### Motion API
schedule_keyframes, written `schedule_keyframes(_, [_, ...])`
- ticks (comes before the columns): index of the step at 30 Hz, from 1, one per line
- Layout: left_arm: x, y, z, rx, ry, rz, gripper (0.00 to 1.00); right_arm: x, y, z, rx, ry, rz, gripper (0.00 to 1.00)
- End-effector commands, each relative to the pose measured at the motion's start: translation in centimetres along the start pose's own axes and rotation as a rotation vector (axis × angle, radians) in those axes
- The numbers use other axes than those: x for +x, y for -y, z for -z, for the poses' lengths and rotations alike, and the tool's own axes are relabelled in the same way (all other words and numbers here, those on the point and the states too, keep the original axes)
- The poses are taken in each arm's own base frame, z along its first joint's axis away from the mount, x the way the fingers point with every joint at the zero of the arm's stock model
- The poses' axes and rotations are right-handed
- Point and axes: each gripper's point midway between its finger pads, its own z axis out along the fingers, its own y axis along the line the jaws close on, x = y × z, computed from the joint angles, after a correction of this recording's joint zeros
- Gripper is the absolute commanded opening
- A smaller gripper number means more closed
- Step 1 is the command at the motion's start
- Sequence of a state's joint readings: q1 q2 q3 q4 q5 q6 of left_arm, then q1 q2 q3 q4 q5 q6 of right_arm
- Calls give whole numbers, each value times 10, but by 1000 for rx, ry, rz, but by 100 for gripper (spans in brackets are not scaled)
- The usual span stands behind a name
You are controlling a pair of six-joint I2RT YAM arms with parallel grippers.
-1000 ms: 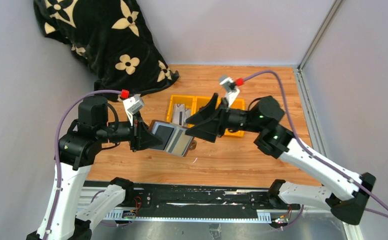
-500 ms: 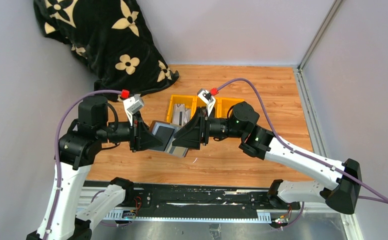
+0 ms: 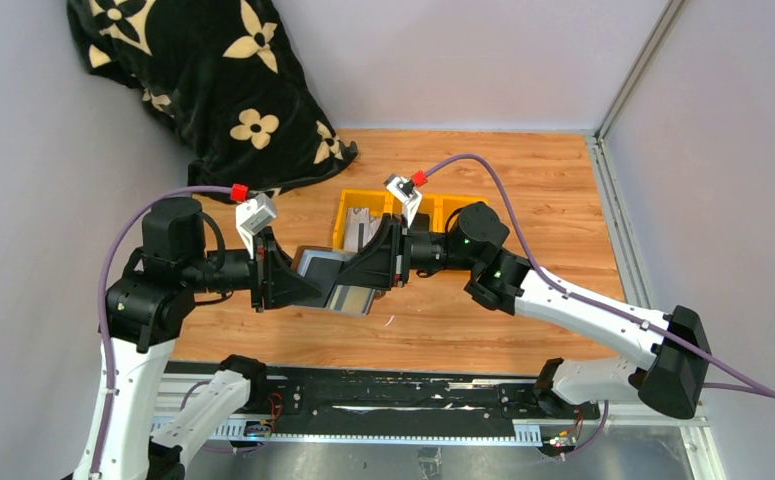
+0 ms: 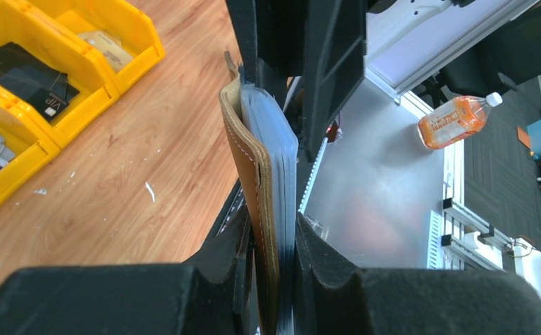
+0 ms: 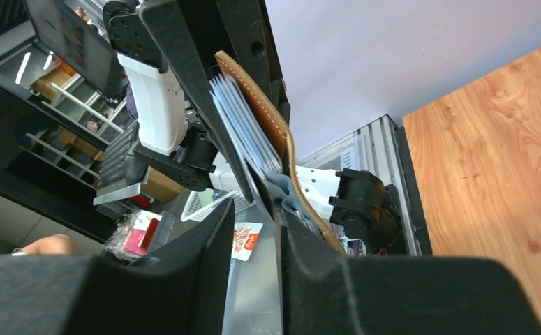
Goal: Take the credit cards out of the card holder
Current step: Remove the credit card from the card holder.
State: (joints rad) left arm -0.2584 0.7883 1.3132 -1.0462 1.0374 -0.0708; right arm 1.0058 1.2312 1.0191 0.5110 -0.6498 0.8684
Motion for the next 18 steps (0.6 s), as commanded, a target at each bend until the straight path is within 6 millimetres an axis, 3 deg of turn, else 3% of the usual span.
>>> schedule_keyframes(1, [-2, 46, 5, 250, -16, -2, 3, -14, -11, -14, -75, 88, 12, 27])
schedule_keyframes(9, [1, 49, 6, 270, -18, -6, 17, -15, 0, -24, -33, 135, -19, 7])
schedule_keyframes(13, [2, 54, 8, 288, -17, -7, 21, -13, -6, -26, -76, 134, -16, 1])
schedule_keyframes(18, [2, 60, 10, 329, -23, 9, 28, -11, -21, -20, -159, 142, 10, 0])
